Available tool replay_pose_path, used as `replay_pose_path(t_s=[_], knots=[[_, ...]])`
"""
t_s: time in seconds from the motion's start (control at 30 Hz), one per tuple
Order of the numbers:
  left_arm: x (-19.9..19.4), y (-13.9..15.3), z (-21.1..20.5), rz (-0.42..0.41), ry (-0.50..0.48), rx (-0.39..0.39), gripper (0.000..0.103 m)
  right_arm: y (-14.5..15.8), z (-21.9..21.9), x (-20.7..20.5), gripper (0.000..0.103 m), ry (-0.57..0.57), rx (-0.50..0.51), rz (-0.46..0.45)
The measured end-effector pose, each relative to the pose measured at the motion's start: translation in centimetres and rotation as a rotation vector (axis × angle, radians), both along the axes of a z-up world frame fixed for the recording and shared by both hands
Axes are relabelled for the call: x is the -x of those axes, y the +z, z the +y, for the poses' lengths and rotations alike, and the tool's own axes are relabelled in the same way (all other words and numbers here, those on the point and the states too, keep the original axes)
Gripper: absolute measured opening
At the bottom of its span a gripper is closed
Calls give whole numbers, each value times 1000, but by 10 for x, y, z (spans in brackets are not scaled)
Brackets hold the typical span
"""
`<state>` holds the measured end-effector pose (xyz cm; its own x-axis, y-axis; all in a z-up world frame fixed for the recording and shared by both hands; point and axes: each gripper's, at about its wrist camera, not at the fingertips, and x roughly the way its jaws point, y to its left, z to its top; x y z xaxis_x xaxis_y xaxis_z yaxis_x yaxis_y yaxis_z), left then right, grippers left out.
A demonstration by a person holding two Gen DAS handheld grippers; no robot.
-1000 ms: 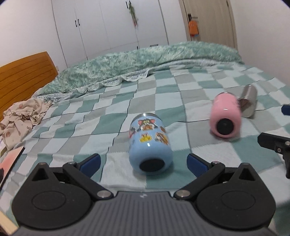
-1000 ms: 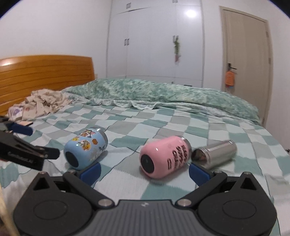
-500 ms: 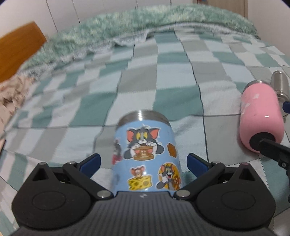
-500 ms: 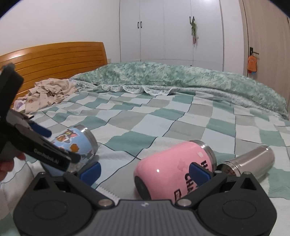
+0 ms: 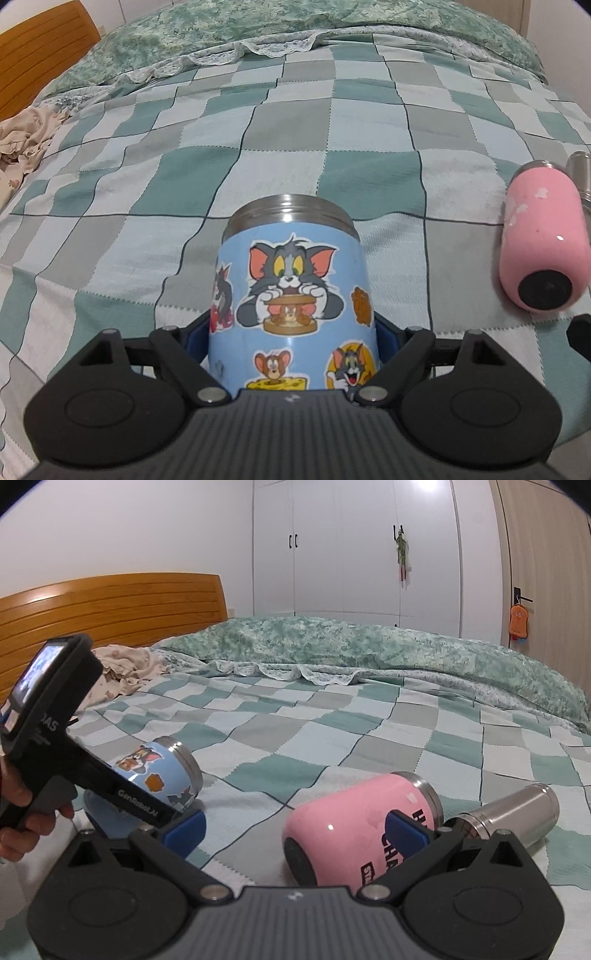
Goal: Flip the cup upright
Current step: 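Move the left tool toward the blue cartoon tumbler and close around it, then lift the blue tumbler with the left tool and carry it toward the right tool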
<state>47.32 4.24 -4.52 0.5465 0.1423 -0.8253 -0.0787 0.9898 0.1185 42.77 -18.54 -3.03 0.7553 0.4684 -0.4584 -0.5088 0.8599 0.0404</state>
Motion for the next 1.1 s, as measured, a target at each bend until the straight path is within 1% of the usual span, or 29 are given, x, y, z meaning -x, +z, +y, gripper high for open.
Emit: replay_pose_path(t_s=[0.2,0.33,0.6,0.73,0.9,1.0,1.1], knots=[[16,5,0,2,10,29,85,9,1,27,103,4,-3,4],[39,18,-4,-12,-3,31,85,14,2,49,103,12,9,6],[111,52,-14,-45,-34,38,85,34,-3,97,103,7,-7,-5],[152,62,-20,-52,-50,50,85,39,-6,122,103,6,-8,17],[194,59,-37,-40,-98,73,85,34,-19,157,103,-6,-5,69],[201,47,-48,-26,-103,78,85,27,-29,173,103,-32,4,96],[201,30,-56,0,-102,82,85,21,-43,185,103,-66,7,123]])
